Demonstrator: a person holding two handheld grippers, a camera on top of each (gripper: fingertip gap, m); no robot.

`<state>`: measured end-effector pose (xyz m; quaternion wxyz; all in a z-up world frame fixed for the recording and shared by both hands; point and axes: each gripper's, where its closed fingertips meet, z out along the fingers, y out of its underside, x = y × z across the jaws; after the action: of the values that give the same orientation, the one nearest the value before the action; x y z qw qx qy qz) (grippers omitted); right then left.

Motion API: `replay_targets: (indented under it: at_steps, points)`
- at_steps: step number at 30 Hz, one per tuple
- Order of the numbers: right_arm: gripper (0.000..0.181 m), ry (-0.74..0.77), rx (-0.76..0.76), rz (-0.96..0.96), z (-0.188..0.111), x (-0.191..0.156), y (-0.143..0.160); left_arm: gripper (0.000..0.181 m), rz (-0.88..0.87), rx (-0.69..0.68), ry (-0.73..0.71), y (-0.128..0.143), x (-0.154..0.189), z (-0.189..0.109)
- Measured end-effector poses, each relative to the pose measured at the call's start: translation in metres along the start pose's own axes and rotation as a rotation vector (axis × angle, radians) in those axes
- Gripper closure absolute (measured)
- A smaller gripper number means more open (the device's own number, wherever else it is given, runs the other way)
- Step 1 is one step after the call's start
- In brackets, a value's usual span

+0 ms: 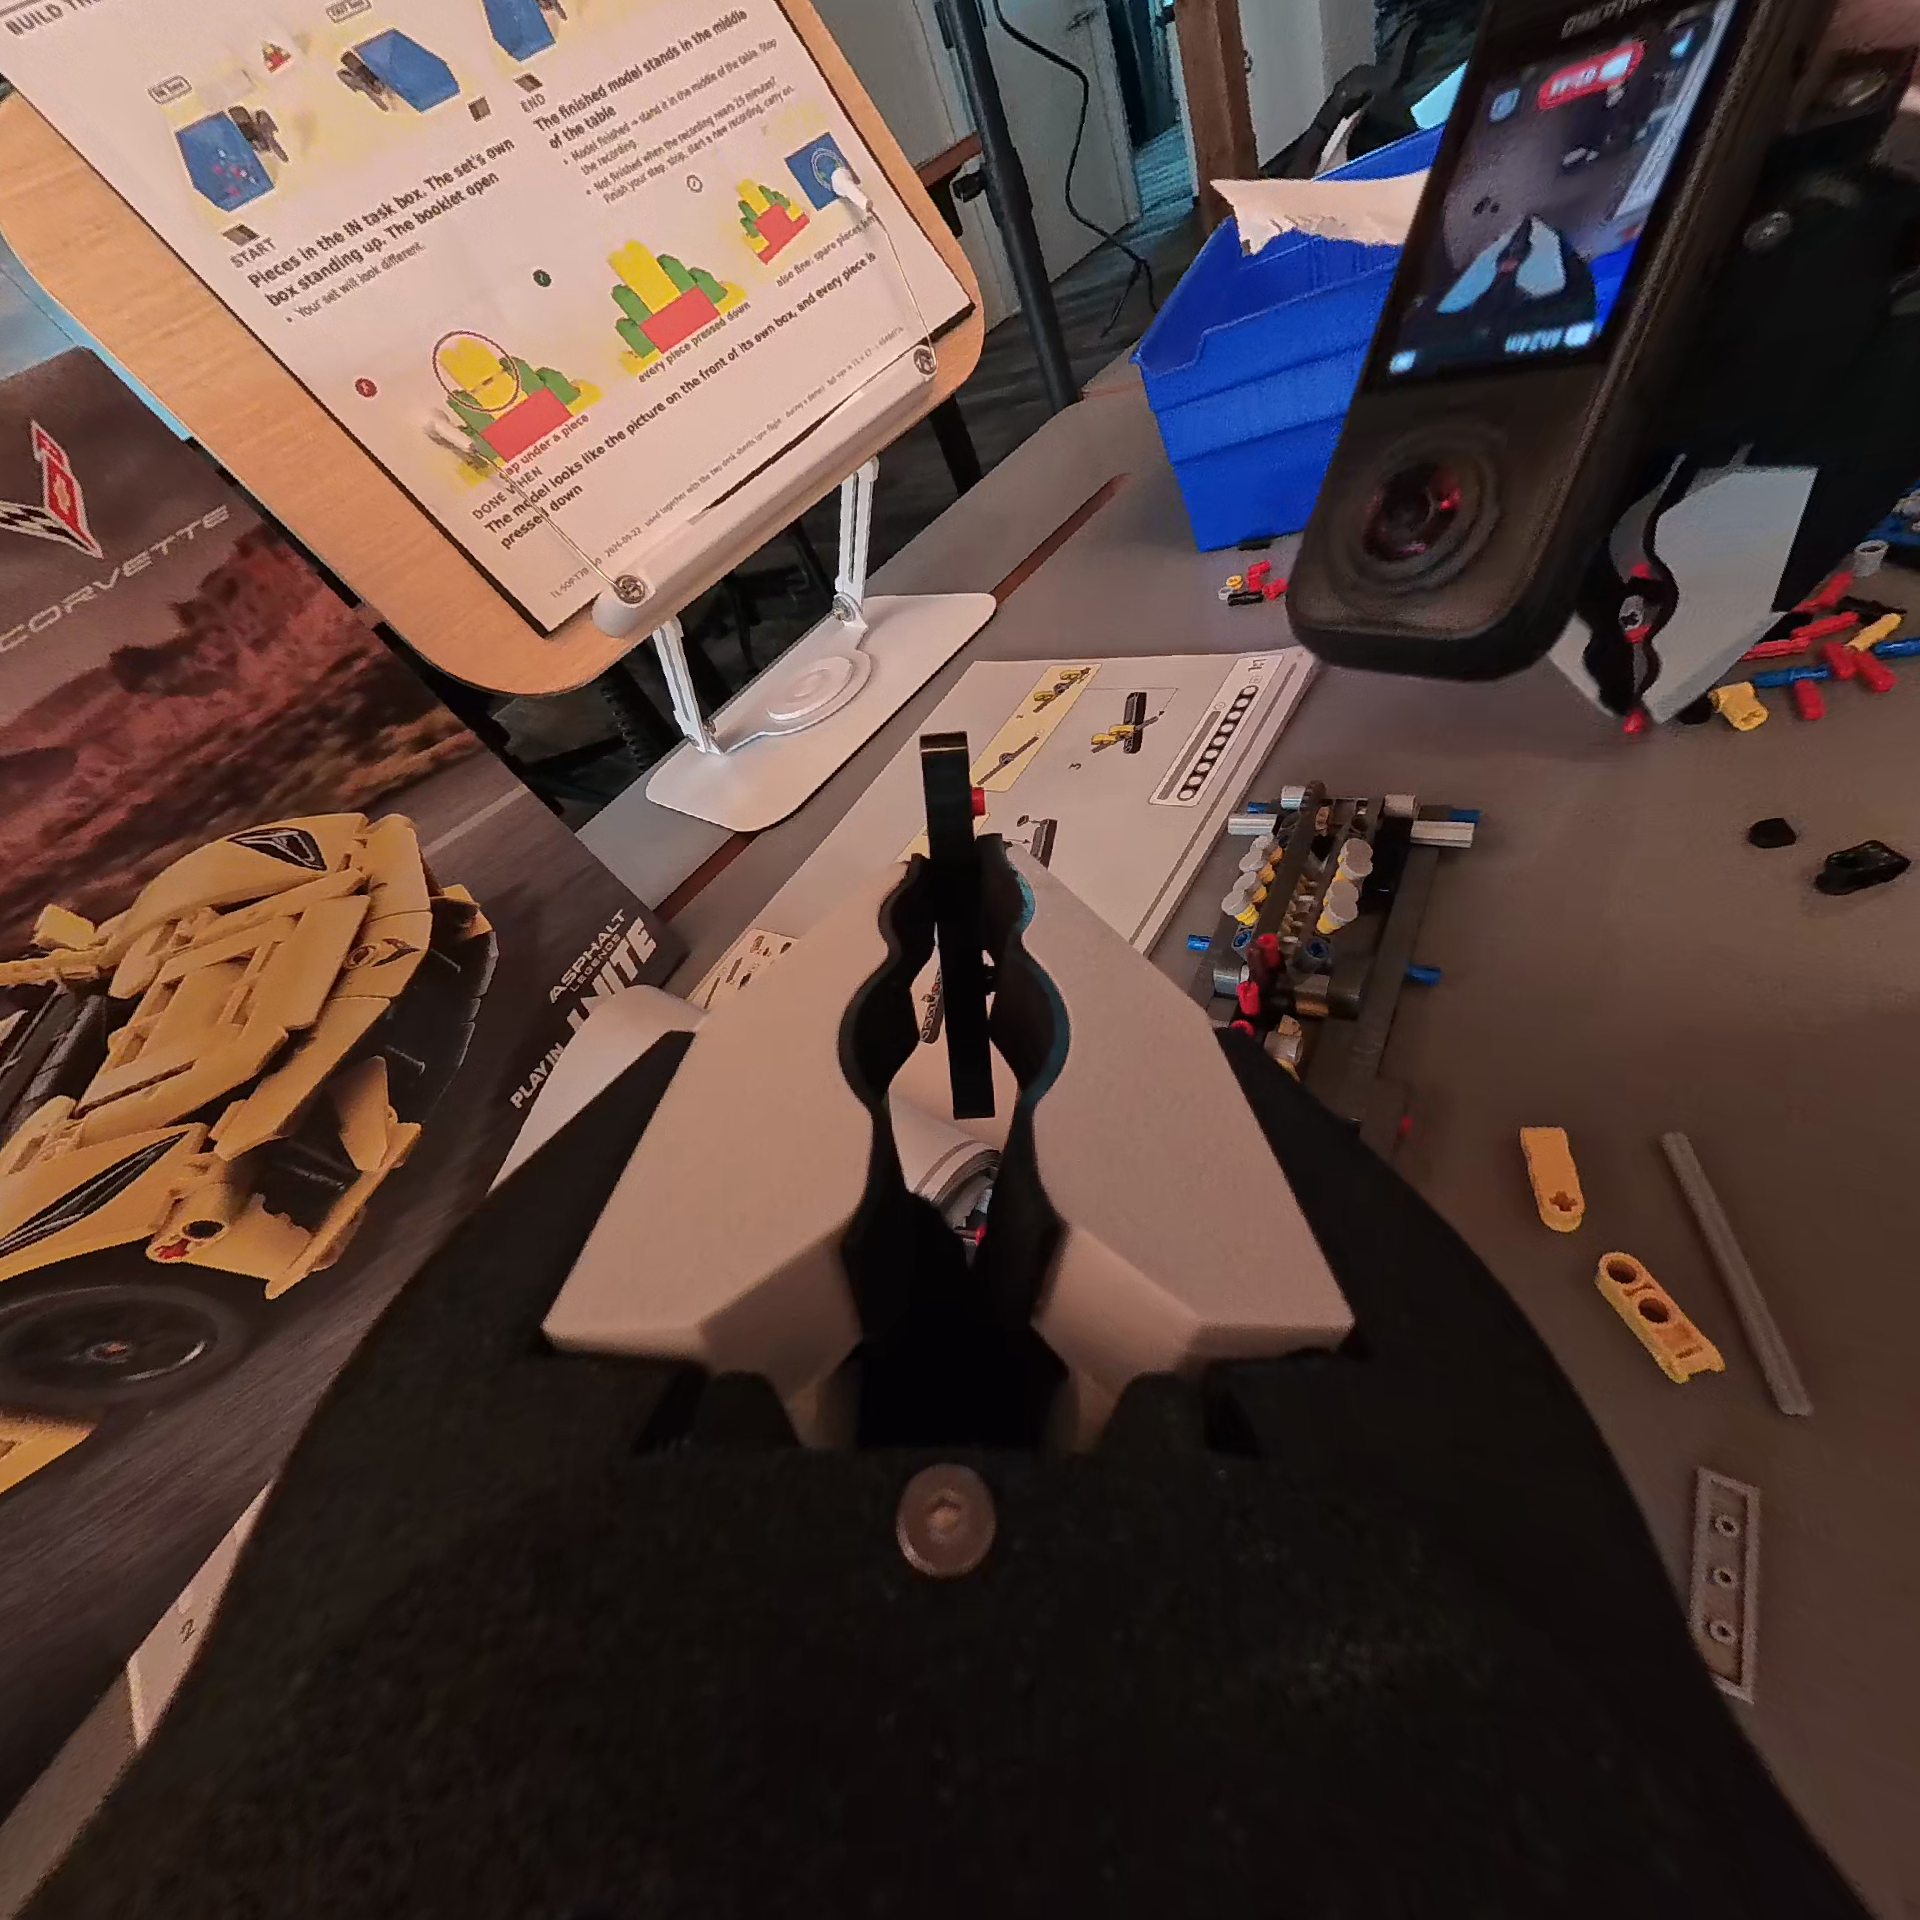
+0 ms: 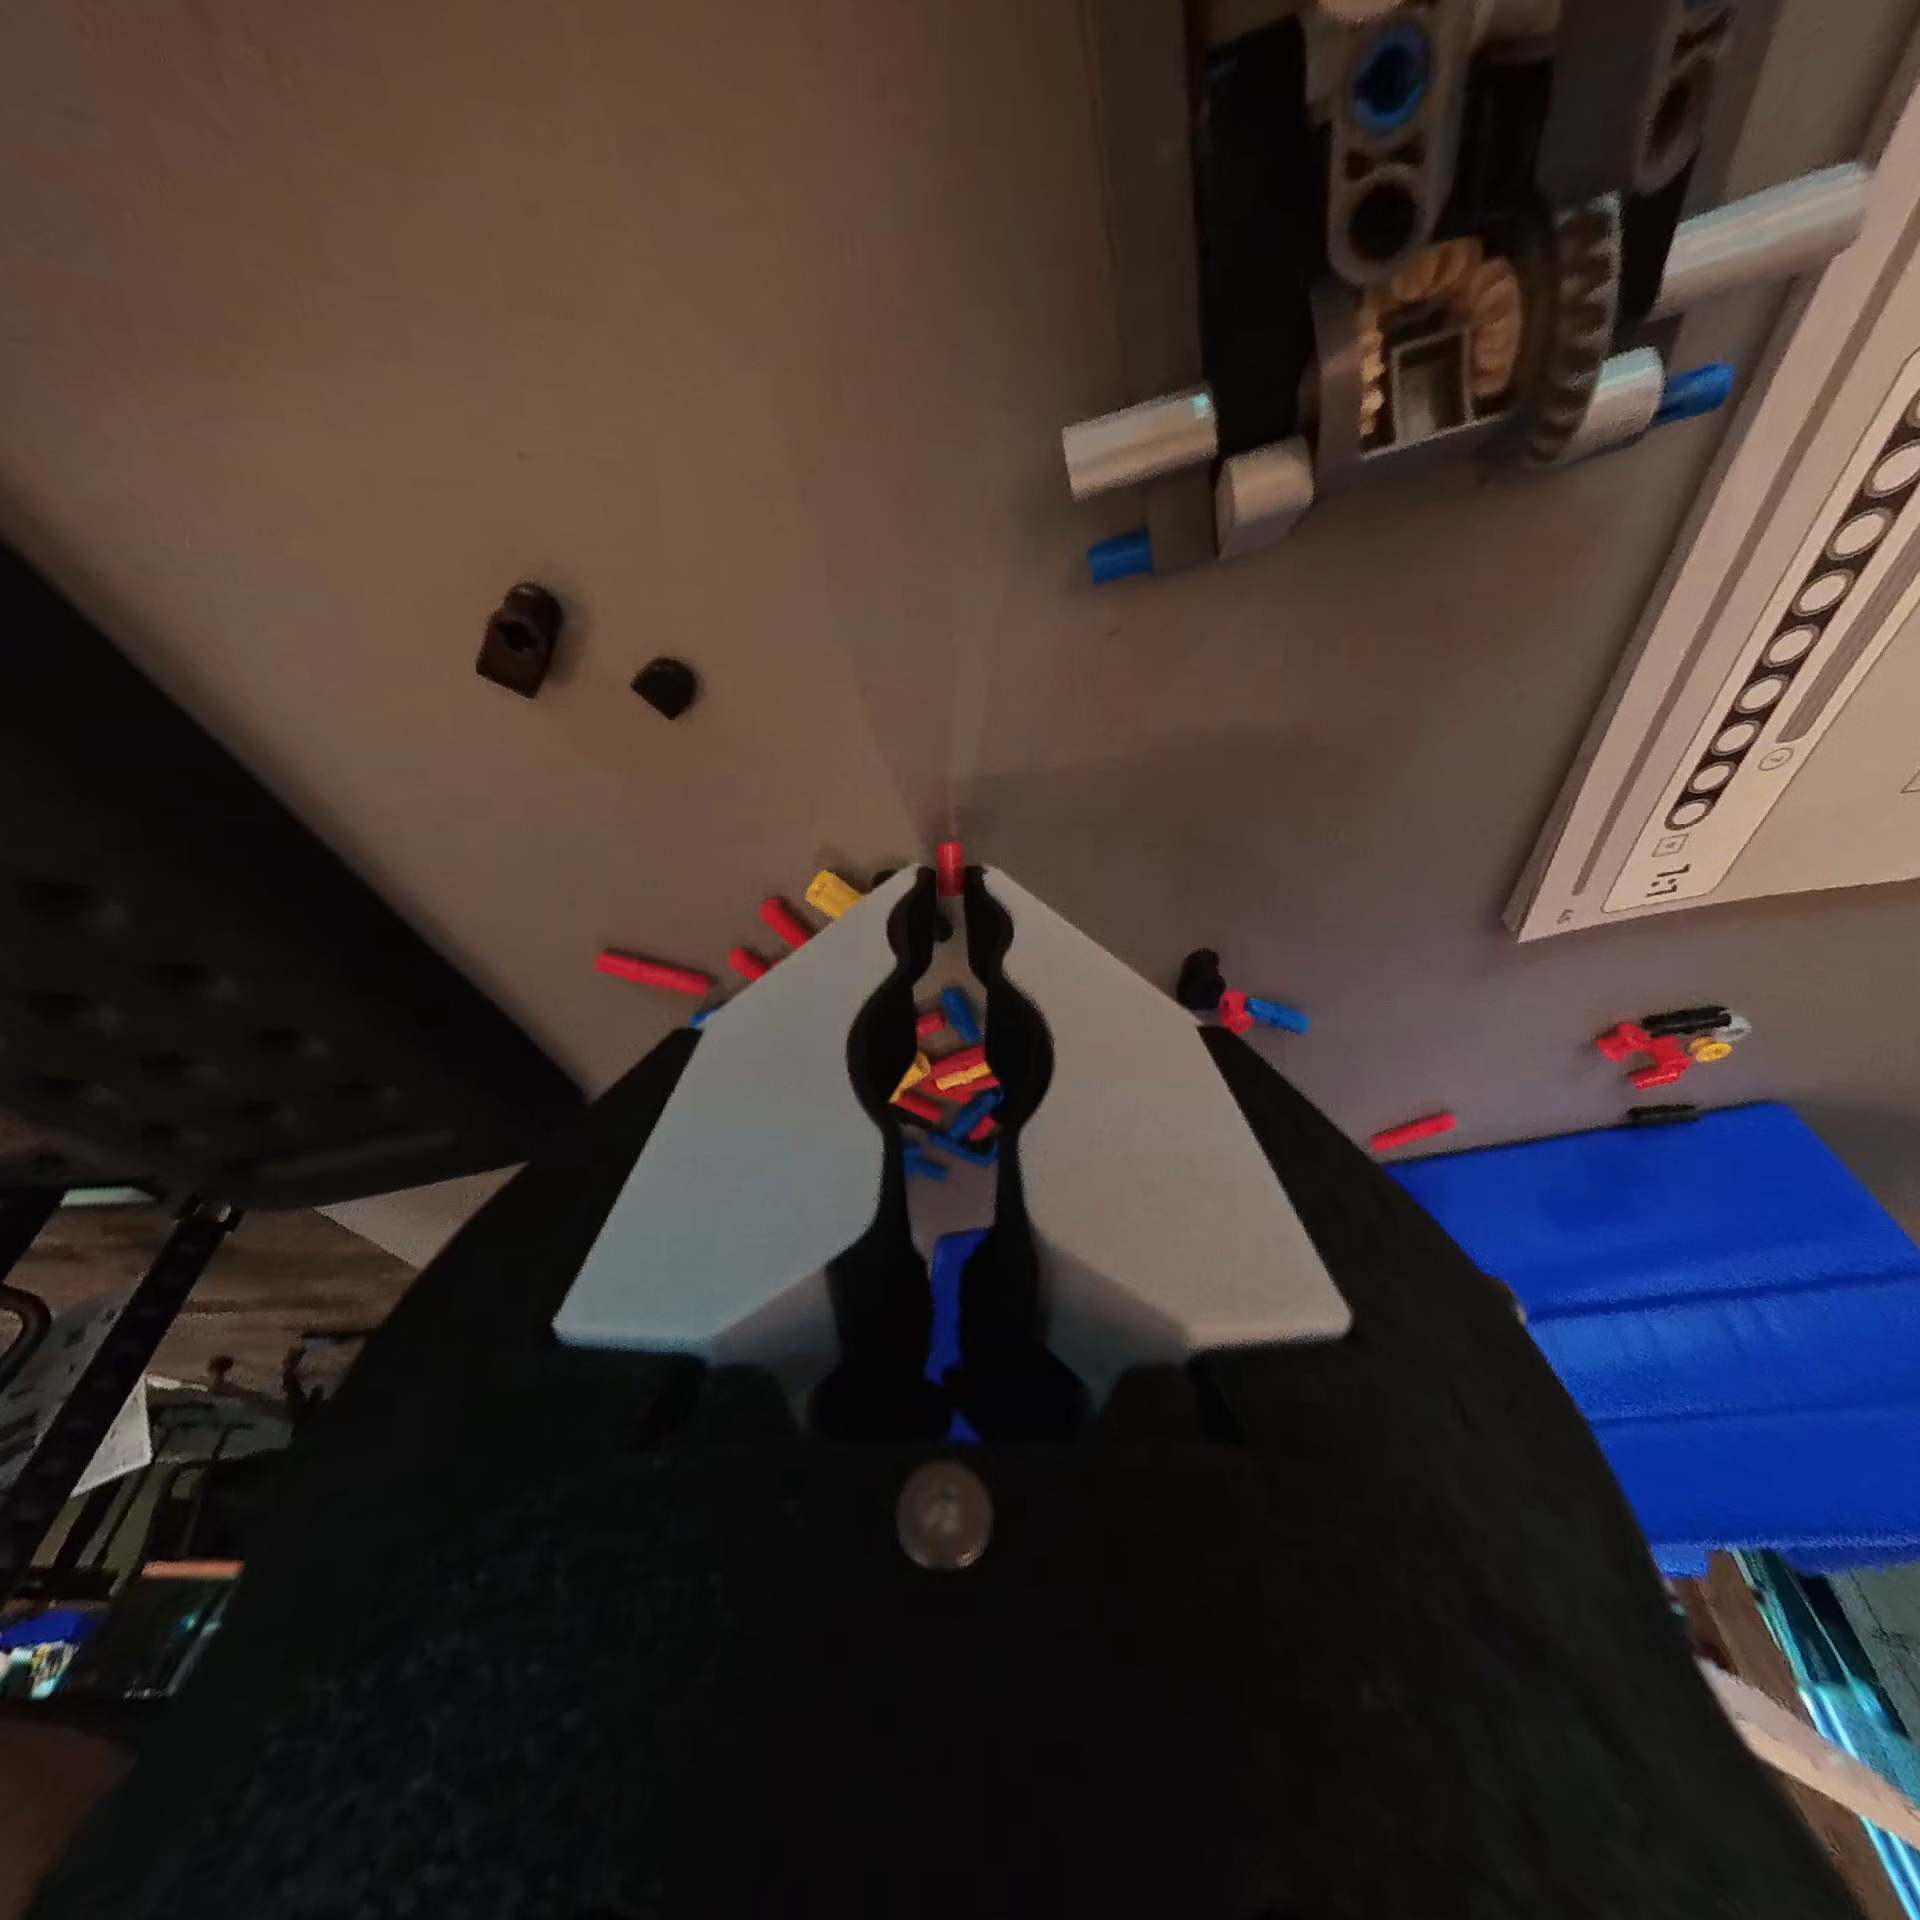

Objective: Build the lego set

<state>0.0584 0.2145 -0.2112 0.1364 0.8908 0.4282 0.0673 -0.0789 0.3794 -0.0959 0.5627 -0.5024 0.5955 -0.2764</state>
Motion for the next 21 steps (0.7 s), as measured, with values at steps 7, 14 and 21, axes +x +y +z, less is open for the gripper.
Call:
replay_targets:
  at_steps: [7, 14, 21]
  points:
    - [0.176, 0.075, -0.150, -0.016, 0.004, 0.010, 0.013, 0.175, 0.003, 0.001, -0.008, 0.000, -0.002, -0.001]
    - [0.176, 0.156, -0.280, -0.070, 0.007, 0.016, 0.021, 0.175, 0.017, 0.000, -0.010, -0.001, -0.001, -0.001]
    - [0.173, 0.149, -0.252, -0.058, 0.007, 0.015, 0.015, 0.175, 0.016, -0.001, -0.010, -0.001, -0.002, -0.001]
